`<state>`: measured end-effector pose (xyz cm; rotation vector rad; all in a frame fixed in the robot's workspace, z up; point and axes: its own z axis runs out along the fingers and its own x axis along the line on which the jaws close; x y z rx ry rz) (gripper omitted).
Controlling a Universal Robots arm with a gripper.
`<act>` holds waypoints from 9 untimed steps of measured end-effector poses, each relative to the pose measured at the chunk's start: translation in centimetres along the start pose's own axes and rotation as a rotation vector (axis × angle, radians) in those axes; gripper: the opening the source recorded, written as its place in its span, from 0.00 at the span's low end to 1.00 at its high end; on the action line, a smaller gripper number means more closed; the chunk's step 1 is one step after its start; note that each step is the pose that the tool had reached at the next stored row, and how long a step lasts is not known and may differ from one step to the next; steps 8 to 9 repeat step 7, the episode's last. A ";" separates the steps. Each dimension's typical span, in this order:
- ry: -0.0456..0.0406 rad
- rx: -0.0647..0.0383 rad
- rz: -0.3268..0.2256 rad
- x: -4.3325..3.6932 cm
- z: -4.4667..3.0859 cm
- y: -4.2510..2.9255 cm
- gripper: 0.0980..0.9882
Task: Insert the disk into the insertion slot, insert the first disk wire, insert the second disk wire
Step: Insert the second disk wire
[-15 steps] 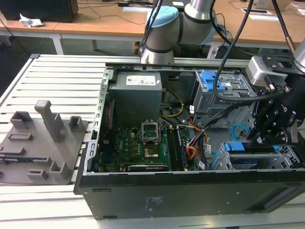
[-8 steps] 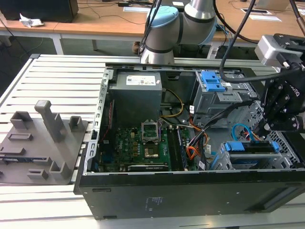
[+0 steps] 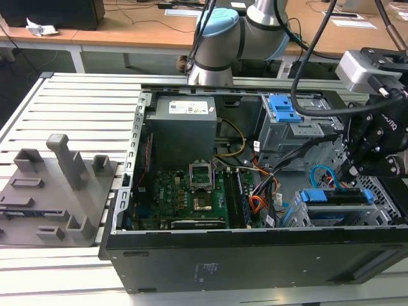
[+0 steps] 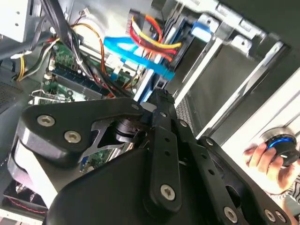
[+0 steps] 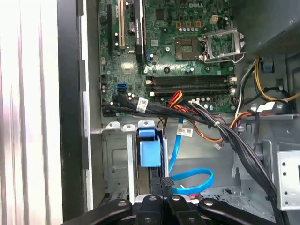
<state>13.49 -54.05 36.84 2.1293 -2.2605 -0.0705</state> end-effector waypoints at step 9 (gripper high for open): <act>-0.0004 0.000 0.000 0.08 0.03 0.42 0.01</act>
